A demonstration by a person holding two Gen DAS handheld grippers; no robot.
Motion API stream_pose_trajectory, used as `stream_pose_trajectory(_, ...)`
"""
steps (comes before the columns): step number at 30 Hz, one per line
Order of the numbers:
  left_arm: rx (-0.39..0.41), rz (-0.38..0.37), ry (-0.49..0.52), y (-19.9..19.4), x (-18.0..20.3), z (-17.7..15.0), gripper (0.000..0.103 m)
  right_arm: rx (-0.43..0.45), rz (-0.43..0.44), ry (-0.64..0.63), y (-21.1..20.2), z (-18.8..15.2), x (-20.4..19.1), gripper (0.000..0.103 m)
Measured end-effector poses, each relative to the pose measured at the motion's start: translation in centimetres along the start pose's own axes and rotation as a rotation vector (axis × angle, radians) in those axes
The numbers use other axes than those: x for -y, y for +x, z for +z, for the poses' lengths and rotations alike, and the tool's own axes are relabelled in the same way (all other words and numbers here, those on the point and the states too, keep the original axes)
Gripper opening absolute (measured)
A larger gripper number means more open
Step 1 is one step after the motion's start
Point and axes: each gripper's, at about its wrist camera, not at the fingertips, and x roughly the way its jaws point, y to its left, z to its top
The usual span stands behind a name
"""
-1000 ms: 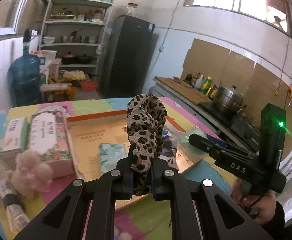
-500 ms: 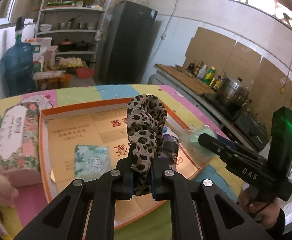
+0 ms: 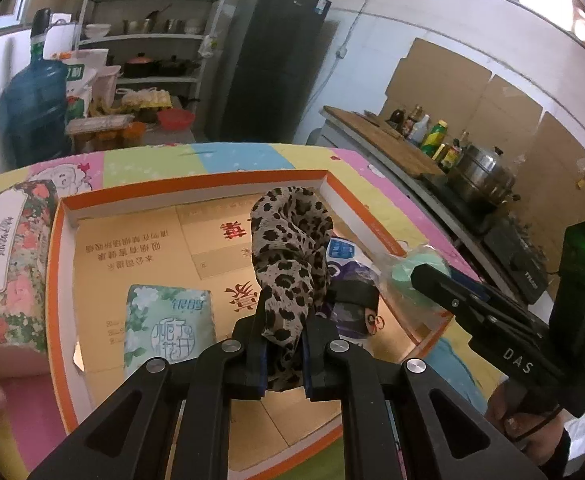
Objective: Organize soft objects
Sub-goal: 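Lift and carry the leopard cloth and green sponge over the box, then lower the cloth and sponge into the box and open both grippers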
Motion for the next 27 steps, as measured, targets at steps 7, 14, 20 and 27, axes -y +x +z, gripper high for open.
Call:
stream_pose_trajectory(7, -0.040, 0.002, -0.035, 1.3, -0.6, 0.0, 0.013, -0.019, -0.004, -0.004, 0.7, -0.3, 0.4, 0.044)
stream_pose_trajectory(14, -0.051, 0.001, -0.071, 2.1, -1.4, -0.2, 0.040, -0.025, -0.003, -0.004, 1.0, -0.5, 0.5, 0.046)
stream_pose_trajectory(20, -0.001, 0.023, -0.058, 1.3, -1.0, -0.2, 0.061, -0.026, -0.005, -0.002, 1.1, -0.6, 0.5, 0.046)
stream_pose_trajectory(27, 0.006, 0.051, -0.034, 0.5, -0.7, 0.0, 0.062, -0.021, -0.015, 0.005, 1.2, -0.7, 0.6, 0.055)
